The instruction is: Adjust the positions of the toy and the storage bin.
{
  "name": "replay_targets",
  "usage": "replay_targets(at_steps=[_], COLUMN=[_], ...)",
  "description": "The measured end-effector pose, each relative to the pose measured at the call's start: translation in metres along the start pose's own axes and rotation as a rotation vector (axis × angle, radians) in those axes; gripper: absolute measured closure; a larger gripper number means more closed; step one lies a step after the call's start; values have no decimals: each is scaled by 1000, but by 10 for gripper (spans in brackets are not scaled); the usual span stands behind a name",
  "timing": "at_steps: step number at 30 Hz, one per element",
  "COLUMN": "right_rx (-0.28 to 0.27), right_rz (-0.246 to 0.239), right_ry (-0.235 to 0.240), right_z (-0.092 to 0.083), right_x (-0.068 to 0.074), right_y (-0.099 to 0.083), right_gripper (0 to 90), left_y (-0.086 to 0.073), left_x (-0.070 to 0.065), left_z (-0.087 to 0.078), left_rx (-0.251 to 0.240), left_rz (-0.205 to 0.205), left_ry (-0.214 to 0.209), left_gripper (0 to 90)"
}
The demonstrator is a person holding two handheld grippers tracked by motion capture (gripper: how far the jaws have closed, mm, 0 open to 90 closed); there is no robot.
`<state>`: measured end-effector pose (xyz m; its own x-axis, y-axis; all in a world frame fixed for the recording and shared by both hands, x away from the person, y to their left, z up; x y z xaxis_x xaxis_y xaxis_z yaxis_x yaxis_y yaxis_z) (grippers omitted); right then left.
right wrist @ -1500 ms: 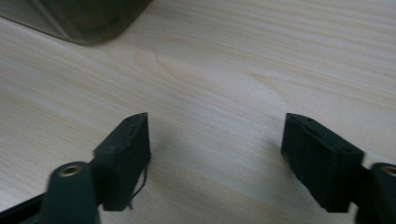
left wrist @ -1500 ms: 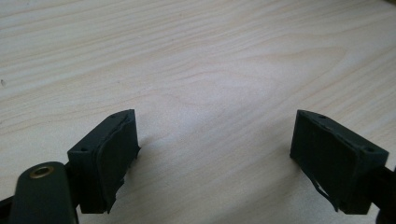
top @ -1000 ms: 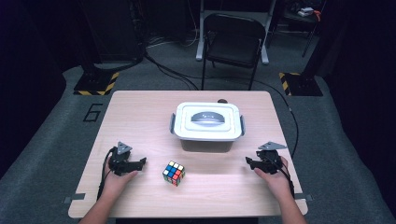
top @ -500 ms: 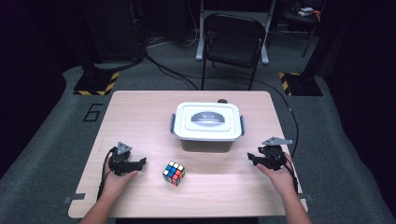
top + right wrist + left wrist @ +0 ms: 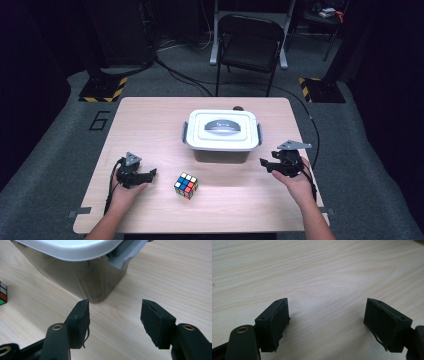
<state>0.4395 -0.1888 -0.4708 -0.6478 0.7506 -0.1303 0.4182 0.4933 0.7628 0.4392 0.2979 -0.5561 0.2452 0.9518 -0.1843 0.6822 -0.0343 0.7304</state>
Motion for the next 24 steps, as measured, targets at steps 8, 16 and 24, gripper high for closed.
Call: replay_targets(at_steps=[8, 16, 24], right_rx=[-17, -27, -36], right_rz=[-36, -83, -117], right_ry=[10, 26, 44], right_z=[1, 3, 5], right_x=[3, 7, 10], right_y=[14, 32, 48], right_gripper=[333, 311, 256], left_y=[0, 0, 0], left_x=[0, 0, 0], left_z=[0, 0, 0], left_rx=[1, 1, 1], left_rz=[1, 1, 2], left_ry=[0, 0, 0], left_gripper=[201, 201, 201])
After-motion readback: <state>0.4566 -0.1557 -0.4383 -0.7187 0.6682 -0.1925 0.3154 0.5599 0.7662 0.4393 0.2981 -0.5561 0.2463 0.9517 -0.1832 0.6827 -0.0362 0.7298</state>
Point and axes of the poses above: each handheld gripper's, and its own axes: z roughly forward along the jaws, y roughly out of its top, x roughly to its left, the point moved 4 cm from there along z, roughly forward along the jaws, and after that the axes turned 14 degrees about -z, right-handed, at the moved point
